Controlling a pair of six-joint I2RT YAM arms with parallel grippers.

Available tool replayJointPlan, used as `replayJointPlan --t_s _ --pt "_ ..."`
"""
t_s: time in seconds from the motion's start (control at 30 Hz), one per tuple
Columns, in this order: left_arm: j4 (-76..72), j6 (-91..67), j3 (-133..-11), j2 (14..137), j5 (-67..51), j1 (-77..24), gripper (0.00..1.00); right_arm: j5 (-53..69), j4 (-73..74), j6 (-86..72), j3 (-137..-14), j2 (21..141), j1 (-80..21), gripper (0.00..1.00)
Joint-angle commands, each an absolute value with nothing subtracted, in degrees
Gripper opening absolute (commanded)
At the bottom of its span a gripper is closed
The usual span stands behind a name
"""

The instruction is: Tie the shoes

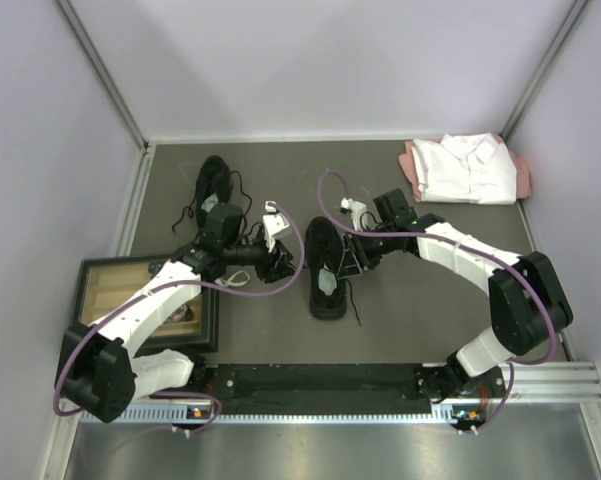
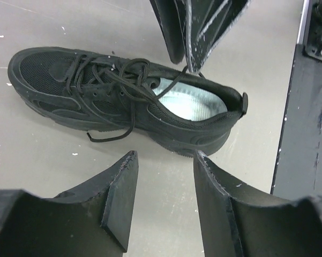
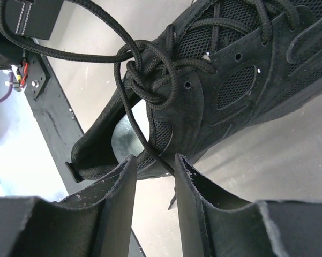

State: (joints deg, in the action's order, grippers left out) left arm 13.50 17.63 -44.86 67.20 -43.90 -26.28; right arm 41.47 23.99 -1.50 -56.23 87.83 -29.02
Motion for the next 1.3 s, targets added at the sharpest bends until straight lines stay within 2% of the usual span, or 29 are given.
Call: replayJointPlan --t_s 0.0,0.2,0.3,0.4,0.43,0.53,1.0,1.27 --pt "9.1 13.8 -45.0 66.3 -43.9 -26.0 0.51 39.6 22.6 1.4 -56.1 86.9 -30.6 0.34" --pt "8.2 12.4 -45.2 66.7 -43.8 -25.8 0.51 36.4 22.4 1.8 -55.8 86.8 -31.2 0.33" --pt "8.2 12.3 -45.2 66.8 -43.6 -25.7 0.51 35.2 22.6 2.1 -55.5 86.8 -31.3 0.28" --pt "8.2 12.3 -45.2 66.8 -43.9 -25.7 0.51 34.5 23.1 2.5 -55.7 86.3 -31.3 0.19" --pt "8.3 12.3 -45.2 66.7 -44.0 -25.7 0.51 34.6 23.4 2.5 -55.9 85.9 -31.2 0.12" --pt "8.1 12.3 -45.1 66.4 -45.3 -25.7 0.51 35.0 24.3 2.5 -56.8 85.2 -31.3 0.00" --pt "6.3 18.8 -44.8 64.2 -45.4 -29.4 0.52 34.1 24.3 0.4 -57.3 80.2 -31.2 0.00" --pt "0.4 17.9 -43.9 65.1 -37.7 -36.4 0.54 33.5 22.4 -5.3 -57.5 78.9 -31.0 0.00"
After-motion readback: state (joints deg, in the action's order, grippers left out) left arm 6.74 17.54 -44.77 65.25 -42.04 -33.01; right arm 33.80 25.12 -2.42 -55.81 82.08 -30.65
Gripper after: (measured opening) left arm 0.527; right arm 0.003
